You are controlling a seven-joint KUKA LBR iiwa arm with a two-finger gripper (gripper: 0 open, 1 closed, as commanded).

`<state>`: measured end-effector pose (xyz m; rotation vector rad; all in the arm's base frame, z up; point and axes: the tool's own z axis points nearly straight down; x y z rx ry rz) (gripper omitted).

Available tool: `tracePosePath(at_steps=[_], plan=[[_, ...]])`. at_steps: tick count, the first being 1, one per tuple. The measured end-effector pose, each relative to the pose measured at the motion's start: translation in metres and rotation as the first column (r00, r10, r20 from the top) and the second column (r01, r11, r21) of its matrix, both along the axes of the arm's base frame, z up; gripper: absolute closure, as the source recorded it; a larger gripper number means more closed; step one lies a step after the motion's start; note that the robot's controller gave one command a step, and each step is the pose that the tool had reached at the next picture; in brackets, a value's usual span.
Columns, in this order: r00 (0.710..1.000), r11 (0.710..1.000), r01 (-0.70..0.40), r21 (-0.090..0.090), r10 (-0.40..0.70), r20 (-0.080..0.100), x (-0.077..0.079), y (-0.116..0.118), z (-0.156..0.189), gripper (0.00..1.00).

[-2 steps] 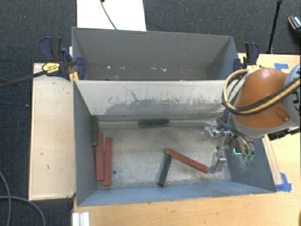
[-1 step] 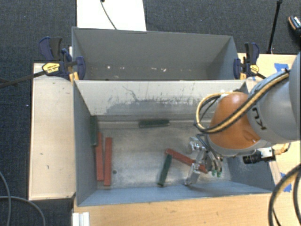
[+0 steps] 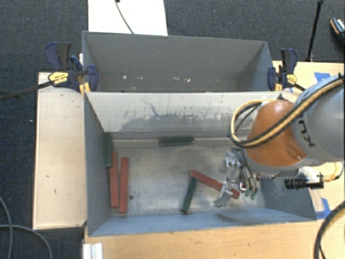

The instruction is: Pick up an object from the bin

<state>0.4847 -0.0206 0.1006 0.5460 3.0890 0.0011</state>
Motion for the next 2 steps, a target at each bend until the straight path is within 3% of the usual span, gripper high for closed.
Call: tracePosePath(at_steps=[1, 2], plan=[[0.988, 0.988, 0.153, 0.001, -0.153, -0.008, -0.008, -0.002, -0.001, 0.00], [0.950, 0.951, 0.311, 0.000, -0.311, -0.010, -0.007, -0.008, -0.031, 0.00]])
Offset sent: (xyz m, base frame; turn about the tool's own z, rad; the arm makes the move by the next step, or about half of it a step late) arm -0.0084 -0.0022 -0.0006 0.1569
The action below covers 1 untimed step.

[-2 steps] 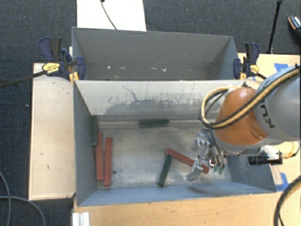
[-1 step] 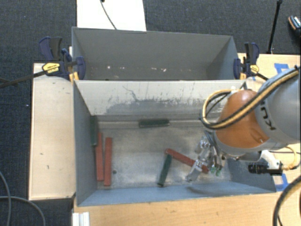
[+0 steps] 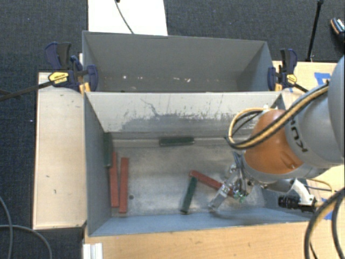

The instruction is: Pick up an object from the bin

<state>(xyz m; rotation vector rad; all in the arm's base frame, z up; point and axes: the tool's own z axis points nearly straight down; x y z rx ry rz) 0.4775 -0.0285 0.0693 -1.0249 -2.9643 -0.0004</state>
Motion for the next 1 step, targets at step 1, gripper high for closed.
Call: tracePosePath(at_steps=[1], plan=[[1.000, 1.000, -0.004, 0.000, 0.004, 0.000, -0.0003, 0.0001, 0.0000, 0.00]])
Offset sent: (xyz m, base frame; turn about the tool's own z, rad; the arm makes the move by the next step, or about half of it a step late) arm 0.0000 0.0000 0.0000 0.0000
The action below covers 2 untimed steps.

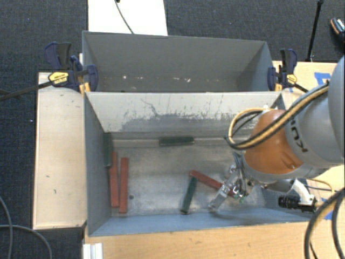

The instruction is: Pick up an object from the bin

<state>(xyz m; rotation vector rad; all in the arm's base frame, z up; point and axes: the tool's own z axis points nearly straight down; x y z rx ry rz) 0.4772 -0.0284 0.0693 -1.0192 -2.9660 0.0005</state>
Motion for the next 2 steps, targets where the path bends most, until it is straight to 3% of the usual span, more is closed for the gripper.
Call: tracePosePath(at_steps=[1, 2], plan=[[1.000, 1.000, -0.002, 0.000, 0.002, -0.001, 0.000, 0.000, 0.000, 1.00], [1.000, 1.000, -0.009, -0.002, 0.009, 0.010, 0.001, 0.000, 0.041, 1.00]])
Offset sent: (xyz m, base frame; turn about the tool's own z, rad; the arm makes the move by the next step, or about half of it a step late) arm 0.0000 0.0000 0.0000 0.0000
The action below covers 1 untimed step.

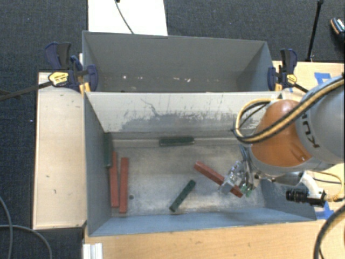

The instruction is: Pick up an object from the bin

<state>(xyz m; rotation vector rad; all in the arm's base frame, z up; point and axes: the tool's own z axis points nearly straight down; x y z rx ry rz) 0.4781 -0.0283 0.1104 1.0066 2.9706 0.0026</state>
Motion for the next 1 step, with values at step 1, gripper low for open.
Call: tracePosePath(at_steps=[1], plan=[[1.000, 1.000, -0.009, 0.000, 0.009, -0.001, 0.0010, -0.0001, 0.0220, 1.00]])
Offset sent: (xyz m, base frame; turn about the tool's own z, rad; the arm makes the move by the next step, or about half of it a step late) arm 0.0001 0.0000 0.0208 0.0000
